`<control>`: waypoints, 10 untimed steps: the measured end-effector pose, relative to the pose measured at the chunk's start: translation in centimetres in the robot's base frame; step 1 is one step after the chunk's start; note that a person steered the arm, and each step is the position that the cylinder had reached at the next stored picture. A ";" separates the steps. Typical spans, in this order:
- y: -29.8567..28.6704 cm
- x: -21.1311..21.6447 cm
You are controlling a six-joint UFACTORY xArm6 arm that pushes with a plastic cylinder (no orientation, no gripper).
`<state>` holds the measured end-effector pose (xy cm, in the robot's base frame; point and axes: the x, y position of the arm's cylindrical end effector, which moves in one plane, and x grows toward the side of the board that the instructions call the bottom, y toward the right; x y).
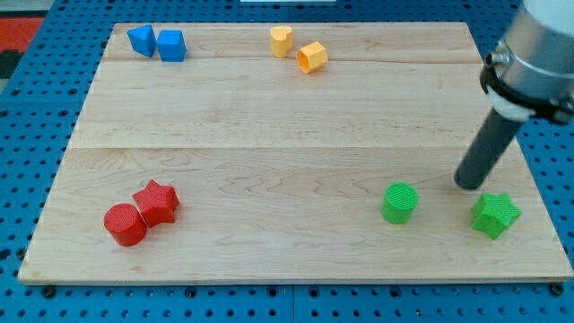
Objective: Push the hexagon towards the bottom center
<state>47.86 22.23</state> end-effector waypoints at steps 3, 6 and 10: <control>-15.7 -23.6; -26.5 -11.5; -21.7 -8.0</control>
<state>39.84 0.52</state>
